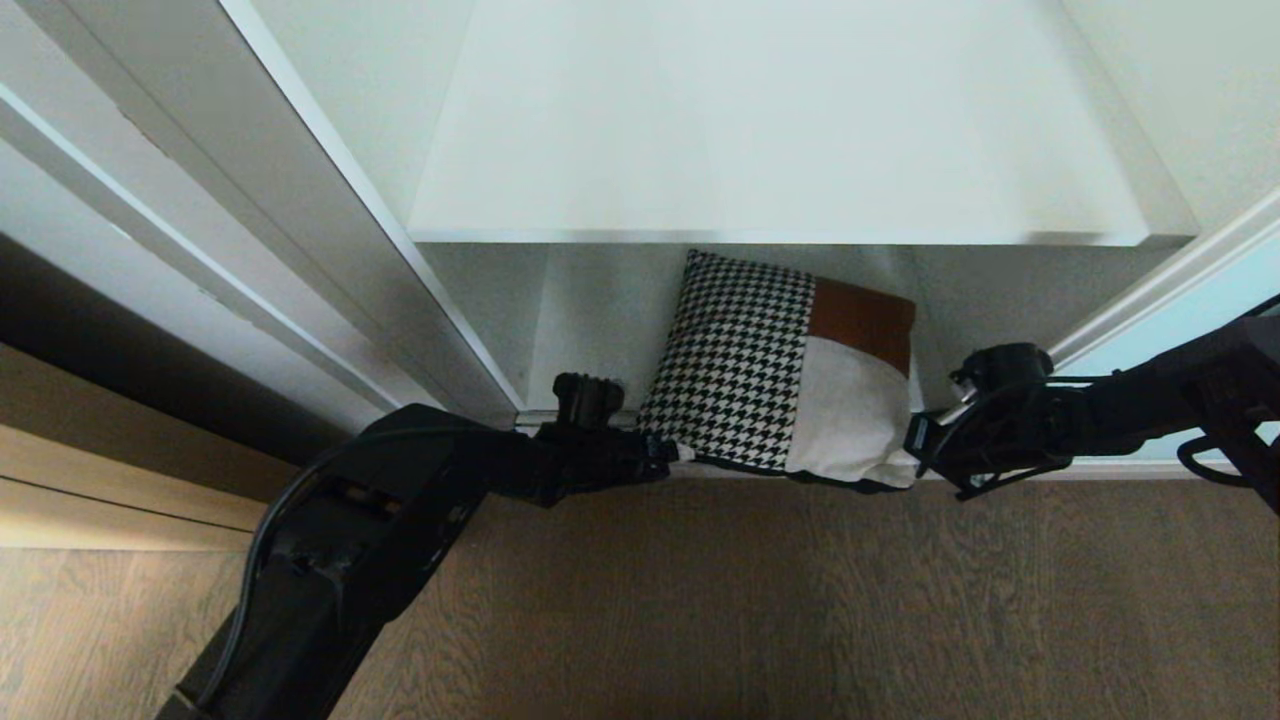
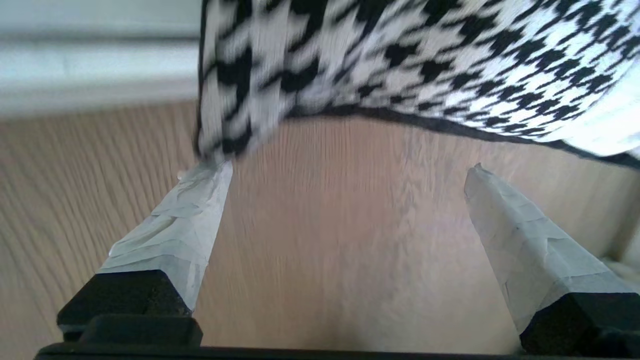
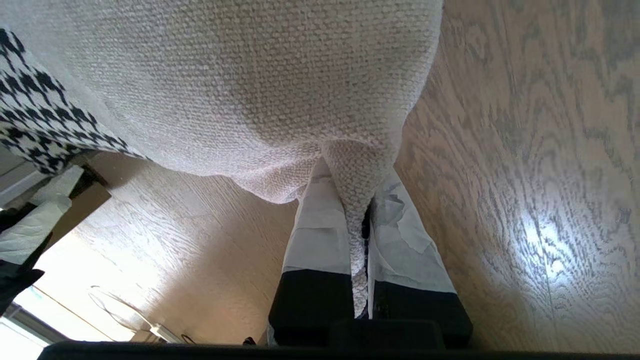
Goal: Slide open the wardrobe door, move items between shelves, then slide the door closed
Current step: Place the pillow on the higher shelf
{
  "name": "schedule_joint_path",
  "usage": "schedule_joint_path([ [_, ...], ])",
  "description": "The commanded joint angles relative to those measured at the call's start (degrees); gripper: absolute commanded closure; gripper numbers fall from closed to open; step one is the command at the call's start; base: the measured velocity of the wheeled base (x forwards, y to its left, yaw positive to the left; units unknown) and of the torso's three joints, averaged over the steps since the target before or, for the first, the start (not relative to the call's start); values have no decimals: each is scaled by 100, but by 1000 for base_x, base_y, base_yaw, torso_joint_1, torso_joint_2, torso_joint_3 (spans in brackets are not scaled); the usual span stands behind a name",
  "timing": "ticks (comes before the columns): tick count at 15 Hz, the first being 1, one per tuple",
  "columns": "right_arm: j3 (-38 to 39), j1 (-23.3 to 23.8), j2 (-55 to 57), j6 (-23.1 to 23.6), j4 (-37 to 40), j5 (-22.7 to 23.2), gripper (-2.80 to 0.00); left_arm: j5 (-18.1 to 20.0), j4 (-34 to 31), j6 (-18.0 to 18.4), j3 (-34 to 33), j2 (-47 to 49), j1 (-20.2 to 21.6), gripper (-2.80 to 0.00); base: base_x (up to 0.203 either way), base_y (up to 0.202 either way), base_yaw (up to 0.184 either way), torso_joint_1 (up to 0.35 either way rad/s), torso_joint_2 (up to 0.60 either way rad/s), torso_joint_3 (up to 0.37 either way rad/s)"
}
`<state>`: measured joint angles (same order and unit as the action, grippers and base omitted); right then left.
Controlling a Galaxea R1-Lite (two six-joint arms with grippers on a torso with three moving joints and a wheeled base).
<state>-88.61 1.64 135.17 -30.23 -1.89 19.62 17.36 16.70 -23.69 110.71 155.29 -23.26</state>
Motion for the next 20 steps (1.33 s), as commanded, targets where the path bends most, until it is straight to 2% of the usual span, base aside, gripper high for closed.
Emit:
schedule_joint_path([
  [1,13,71,-90,-6,46,126,0,-10,306,179,11,64,5,-280,0,0,0,0,0,0],
  [3,165,122,-191,15,41,315,0,-56,702,198,10,63,6,-280,0,0,0,0,0,0],
  [8,540,203,-368,176,59,511,0,-66,1178,366,12,230,6,-280,0,0,0,0,0,0],
  [12,740,249,-404,253,41,657,0,-41,1211,310,3,198,5,-280,0,0,0,0,0,0],
  [16,758,240,-329,263,19,657,0,36,1096,-157,-6,39,-9,-280,0,0,0,0,0,0],
  [20,784,231,-325,263,4,657,0,370,782,-153,-6,-36,-21,-280,0,0,0,0,0,0],
])
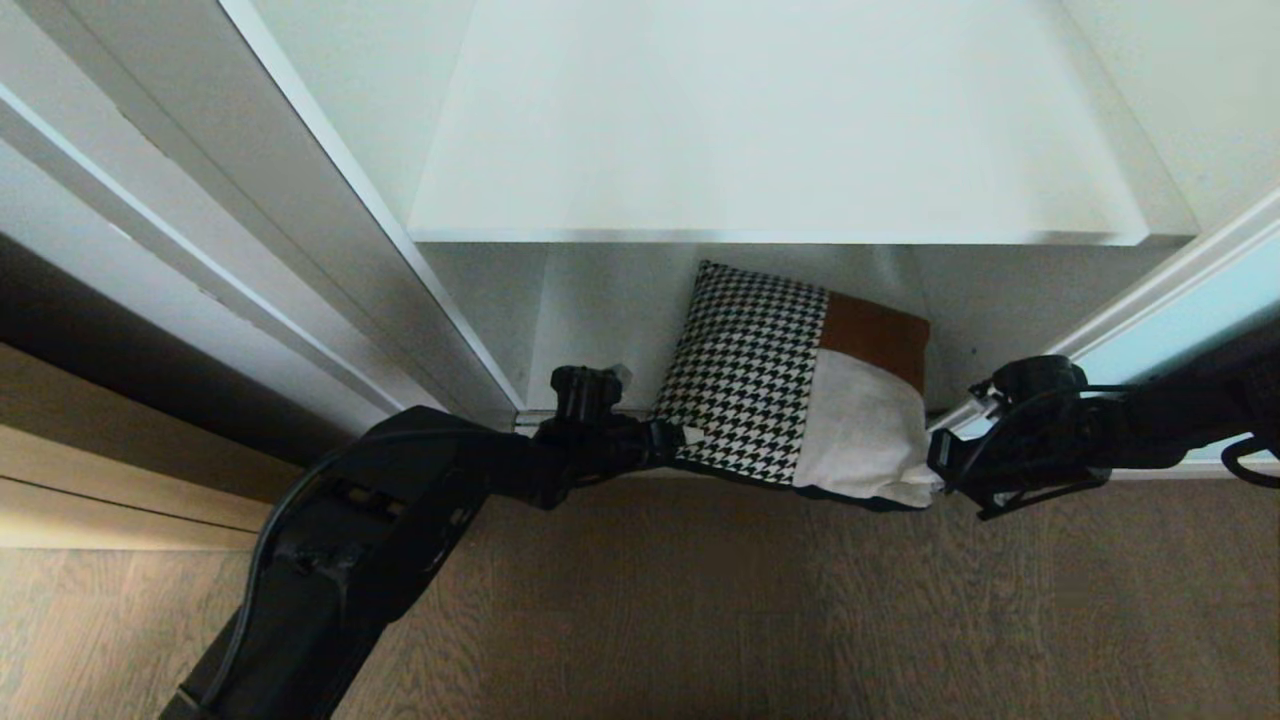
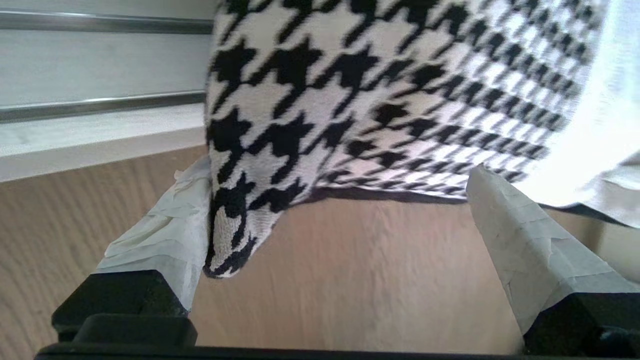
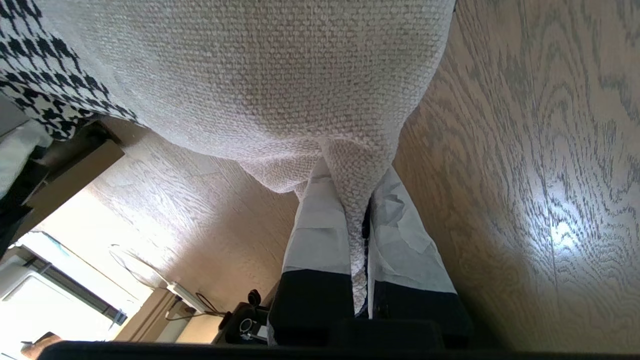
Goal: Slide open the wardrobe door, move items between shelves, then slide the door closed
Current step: Place the pillow on the higher shelf
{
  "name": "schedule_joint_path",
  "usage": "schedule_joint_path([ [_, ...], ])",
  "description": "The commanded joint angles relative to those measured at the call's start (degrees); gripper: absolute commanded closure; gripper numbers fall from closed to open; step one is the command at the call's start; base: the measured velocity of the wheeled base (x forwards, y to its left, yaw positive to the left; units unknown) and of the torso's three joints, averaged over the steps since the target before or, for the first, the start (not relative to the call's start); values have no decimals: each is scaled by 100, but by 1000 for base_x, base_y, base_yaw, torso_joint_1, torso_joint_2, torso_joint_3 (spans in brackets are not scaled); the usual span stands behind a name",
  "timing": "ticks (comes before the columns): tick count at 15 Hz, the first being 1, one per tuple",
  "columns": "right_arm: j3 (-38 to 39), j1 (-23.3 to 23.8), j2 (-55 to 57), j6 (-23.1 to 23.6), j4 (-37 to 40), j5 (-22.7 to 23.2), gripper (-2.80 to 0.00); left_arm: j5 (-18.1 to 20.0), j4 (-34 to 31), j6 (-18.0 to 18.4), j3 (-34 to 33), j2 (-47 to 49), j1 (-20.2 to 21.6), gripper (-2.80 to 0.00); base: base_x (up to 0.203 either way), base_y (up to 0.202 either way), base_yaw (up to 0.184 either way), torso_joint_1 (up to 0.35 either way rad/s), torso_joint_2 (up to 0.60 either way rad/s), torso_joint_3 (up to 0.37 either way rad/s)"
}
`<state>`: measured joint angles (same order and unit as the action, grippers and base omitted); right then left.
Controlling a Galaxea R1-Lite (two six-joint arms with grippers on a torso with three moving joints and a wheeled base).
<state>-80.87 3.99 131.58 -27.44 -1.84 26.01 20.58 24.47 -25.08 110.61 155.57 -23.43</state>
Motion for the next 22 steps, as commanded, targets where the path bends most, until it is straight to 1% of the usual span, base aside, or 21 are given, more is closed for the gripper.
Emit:
schedule_joint_path([
  [1,19,-3,26,-16,8,18,0,51,20,-13,5,-38,-4,-280,0,0,0,0,0,0],
  [5,111,-3,-10,-7,-9,31,0,42,43,65,17,42,-98,-280,0,0,0,0,0,0],
  [6,163,-3,-31,32,-18,61,0,42,24,192,28,119,-108,-280,0,0,0,0,0,0],
  [7,202,-3,-38,170,-4,127,0,42,22,326,31,191,-109,-280,0,0,0,0,0,0],
  [10,203,-3,13,222,3,150,0,42,14,372,31,193,-118,-280,0,0,0,0,0,0],
  [11,205,-3,-3,222,8,150,0,34,7,372,31,203,-118,0,0,0,0,0,0,0],
  [18,310,-3,-61,220,-16,191,0,-19,67,381,31,237,-118,0,0,0,0,0,0,0],
  [20,366,0,-115,236,-44,360,0,-238,104,381,31,248,-118,0,0,0,0,0,0,0],
  [22,362,0,-133,239,-44,369,0,-327,137,372,31,246,-118,0,0,0,0,0,0,0],
])
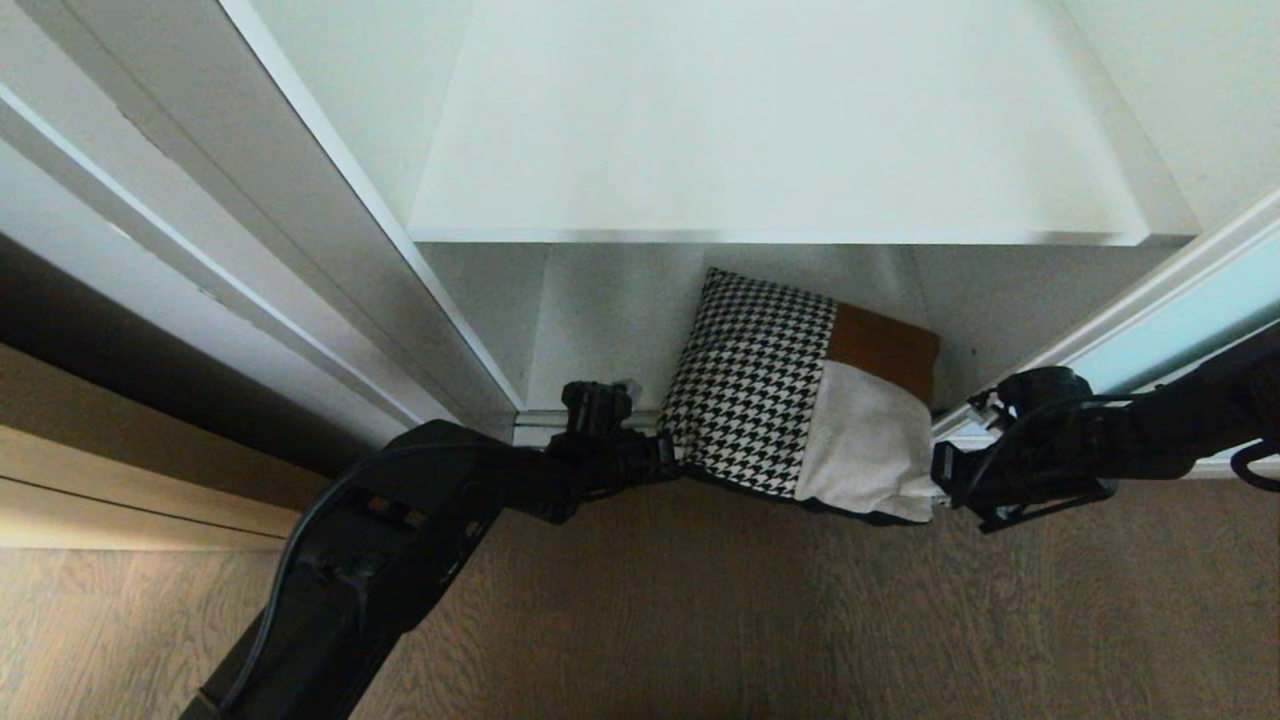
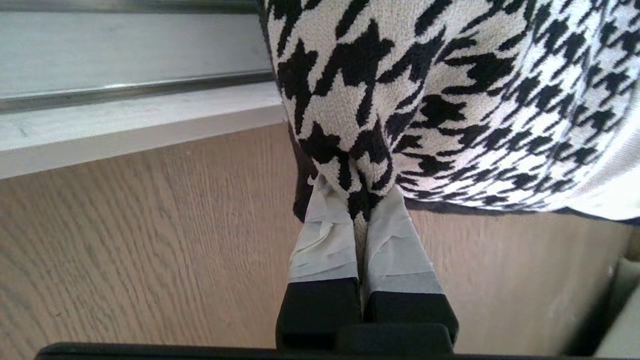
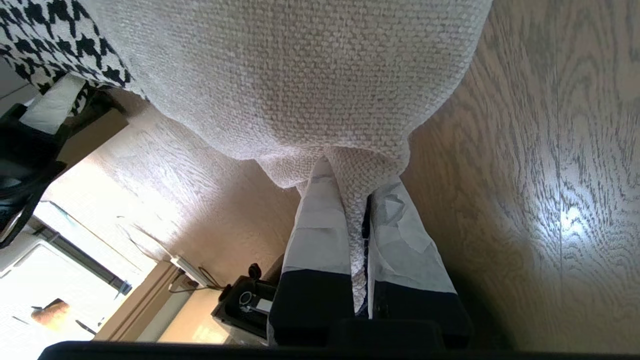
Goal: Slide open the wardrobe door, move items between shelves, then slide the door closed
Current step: Place the pillow on the higher shelf
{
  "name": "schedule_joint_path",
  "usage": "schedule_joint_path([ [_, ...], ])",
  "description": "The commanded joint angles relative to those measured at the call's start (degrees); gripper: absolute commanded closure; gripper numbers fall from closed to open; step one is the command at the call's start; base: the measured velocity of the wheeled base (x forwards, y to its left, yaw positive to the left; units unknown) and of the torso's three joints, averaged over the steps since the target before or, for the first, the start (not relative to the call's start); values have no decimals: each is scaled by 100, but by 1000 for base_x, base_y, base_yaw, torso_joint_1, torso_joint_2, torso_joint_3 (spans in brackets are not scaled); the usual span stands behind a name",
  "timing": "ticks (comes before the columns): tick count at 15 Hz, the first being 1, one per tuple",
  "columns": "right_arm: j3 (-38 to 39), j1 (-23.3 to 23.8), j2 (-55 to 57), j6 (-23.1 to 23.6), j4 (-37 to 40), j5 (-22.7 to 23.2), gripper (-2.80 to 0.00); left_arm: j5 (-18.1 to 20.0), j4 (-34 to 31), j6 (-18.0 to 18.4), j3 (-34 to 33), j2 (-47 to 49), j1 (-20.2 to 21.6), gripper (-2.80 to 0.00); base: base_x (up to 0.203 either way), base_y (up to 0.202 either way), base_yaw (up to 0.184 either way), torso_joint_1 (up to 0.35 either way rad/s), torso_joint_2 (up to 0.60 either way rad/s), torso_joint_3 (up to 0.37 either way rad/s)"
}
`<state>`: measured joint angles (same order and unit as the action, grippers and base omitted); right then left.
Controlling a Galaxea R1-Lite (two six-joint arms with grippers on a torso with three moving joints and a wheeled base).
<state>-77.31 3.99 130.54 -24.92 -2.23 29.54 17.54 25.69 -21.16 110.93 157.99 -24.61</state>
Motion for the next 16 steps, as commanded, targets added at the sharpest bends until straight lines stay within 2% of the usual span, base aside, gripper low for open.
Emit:
schedule_joint_path([
  [1,6,4,-20,-13,-5,17,0,-76,-17,-24,-2,-10,0,0,0,0,0,0,0,0],
  [4,14,5,-58,-22,-5,54,0,-207,49,-8,-10,-34,0,0,0,0,0,0,0,0],
  [6,23,6,-199,-22,-5,67,0,-213,351,-2,-59,-86,15,0,0,0,0,0,0,0],
  [10,109,6,-639,-50,-21,70,0,-229,164,-24,-353,-1006,1,0,0,0,0,0,0,0],
  [12,226,-9,-926,-81,-23,70,0,-215,-105,-48,-742,-1672,-75,0,0,0,0,0,0,0],
  [16,529,-42,-1499,-87,-23,104,0,-192,-153,-183,-1979,-2777,-401,0,0,0,0,0,0,0],
])
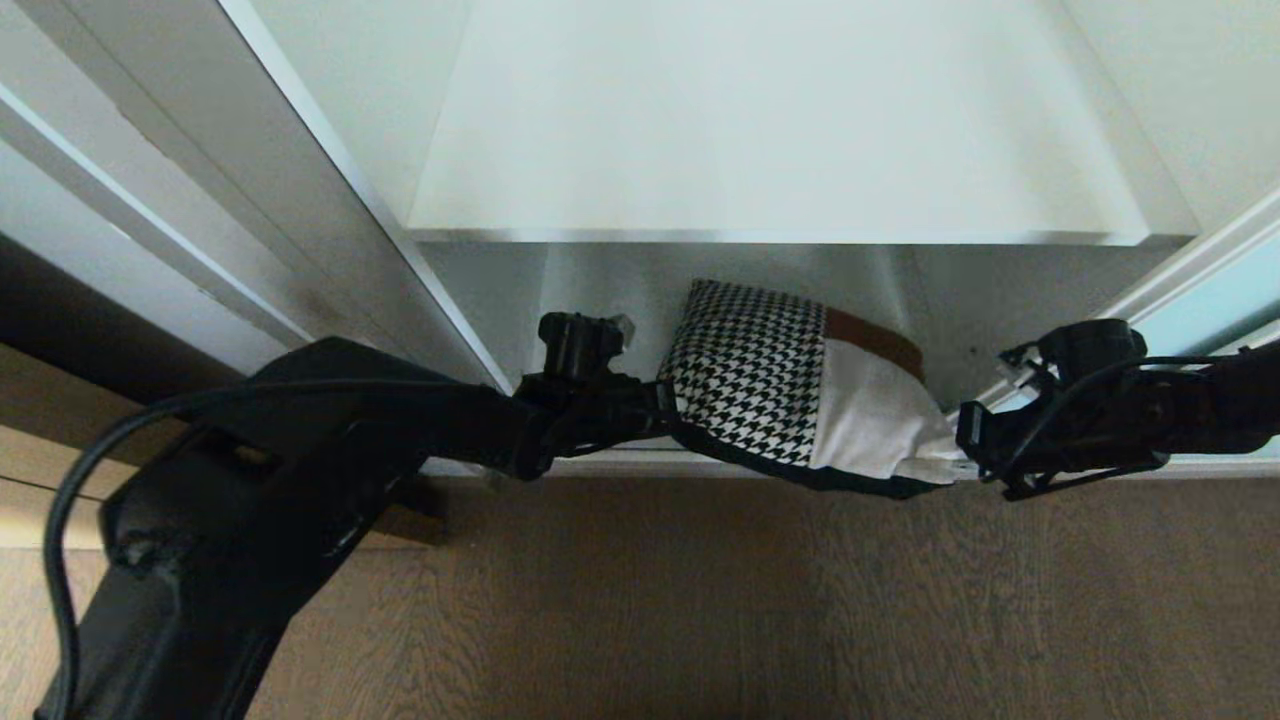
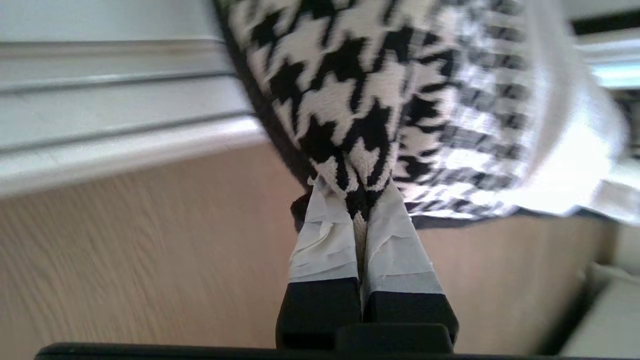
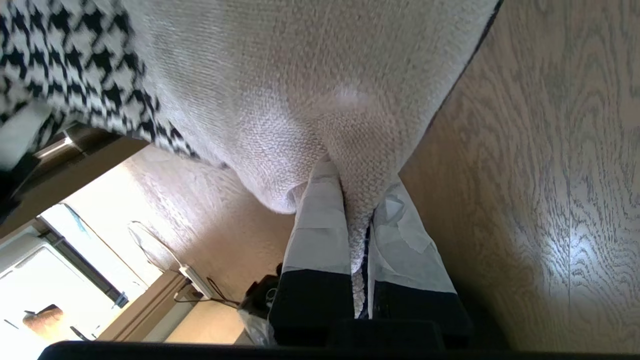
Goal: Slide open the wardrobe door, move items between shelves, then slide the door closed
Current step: Place the pillow on the higher shelf
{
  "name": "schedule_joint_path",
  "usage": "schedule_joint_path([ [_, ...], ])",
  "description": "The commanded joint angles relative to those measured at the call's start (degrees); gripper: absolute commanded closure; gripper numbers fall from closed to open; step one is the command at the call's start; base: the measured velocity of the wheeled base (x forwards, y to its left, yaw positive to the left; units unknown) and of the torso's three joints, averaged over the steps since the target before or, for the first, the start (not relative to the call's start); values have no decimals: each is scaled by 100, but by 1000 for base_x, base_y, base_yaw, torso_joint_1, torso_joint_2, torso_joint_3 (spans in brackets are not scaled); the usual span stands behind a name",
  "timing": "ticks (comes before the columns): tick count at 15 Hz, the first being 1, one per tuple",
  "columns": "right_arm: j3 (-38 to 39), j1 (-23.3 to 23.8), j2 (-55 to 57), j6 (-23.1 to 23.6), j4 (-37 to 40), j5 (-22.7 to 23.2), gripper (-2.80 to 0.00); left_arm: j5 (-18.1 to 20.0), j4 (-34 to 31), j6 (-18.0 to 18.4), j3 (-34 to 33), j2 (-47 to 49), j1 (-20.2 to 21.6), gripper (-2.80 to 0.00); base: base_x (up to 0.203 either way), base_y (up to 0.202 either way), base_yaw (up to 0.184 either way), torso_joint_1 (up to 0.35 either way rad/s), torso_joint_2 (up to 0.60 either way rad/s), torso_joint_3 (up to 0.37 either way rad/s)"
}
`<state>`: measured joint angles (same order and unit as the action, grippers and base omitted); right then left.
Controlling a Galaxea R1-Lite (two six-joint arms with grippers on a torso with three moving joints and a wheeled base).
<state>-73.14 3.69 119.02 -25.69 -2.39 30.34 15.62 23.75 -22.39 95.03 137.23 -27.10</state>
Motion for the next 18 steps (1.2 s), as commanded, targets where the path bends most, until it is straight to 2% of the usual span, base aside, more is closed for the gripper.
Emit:
schedule_joint_path([
  [1,184,-19,-488,-8,-7,28,0,-36,152,-174,-567,-843,-245,0,0,0,0,0,0,0],
  [7,717,-25,-1417,-16,-2,147,0,-135,423,-630,-1785,-1898,-559,0,0,0,0,0,0,0],
  [10,1126,-19,-2032,-12,4,147,0,-226,505,-648,-2349,-2390,-684,0,0,0,0,0,0,0],
  [14,1590,-20,-2894,-22,86,154,0,-537,519,-635,-2934,-2838,-735,0,0,0,0,0,0,0],
  [18,1747,-26,-3840,-24,648,156,0,-788,509,-618,-3397,-3423,-778,0,0,0,0,0,0,0],
])
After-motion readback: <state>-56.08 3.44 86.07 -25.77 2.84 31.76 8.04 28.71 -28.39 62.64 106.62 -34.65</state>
